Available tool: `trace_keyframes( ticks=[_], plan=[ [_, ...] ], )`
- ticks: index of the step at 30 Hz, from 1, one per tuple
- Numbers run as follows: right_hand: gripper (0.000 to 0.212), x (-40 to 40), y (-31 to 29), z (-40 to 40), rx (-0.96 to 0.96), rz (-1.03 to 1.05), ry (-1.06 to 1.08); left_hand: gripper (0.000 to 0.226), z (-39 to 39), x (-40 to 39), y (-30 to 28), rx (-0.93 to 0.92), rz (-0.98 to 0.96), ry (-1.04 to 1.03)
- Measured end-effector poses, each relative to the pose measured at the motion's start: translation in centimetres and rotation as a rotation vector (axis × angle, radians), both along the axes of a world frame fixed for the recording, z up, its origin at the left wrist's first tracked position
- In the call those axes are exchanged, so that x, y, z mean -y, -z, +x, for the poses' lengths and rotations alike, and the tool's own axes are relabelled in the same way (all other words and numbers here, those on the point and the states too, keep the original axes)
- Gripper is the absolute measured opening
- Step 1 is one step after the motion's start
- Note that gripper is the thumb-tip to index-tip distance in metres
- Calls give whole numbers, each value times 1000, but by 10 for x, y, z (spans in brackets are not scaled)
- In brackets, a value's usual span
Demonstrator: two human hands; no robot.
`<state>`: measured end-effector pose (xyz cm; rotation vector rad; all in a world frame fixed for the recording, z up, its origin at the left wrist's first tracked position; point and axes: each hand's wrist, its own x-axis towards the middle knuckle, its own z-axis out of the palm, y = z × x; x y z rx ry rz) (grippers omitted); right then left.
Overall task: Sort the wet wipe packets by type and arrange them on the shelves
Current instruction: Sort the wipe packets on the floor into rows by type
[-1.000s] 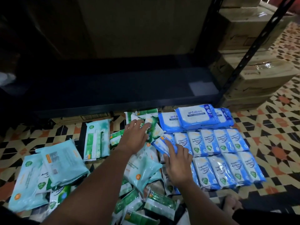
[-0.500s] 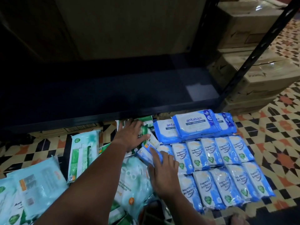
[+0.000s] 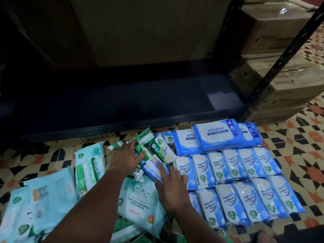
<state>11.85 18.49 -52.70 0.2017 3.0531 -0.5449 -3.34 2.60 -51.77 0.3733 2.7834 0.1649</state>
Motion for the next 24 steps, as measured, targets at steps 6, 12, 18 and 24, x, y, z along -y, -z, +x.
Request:
trace_keyframes(
  ticks=[6,12,18,24],
  plan=[
    [60,3,0,2,1,116,18,62,3,11,-3,-23,89,-143],
    [58,-5,2,-2,-62,71,124,38,-7,-17,-23,-265,342,101],
    [60,-18,-1,-19,-130,34,189,61,-41,-67,-17,7,153,141],
    [77,-25,5,-31,-87,37,205,73,-60,-97,-12,42,-282,270]
  ],
)
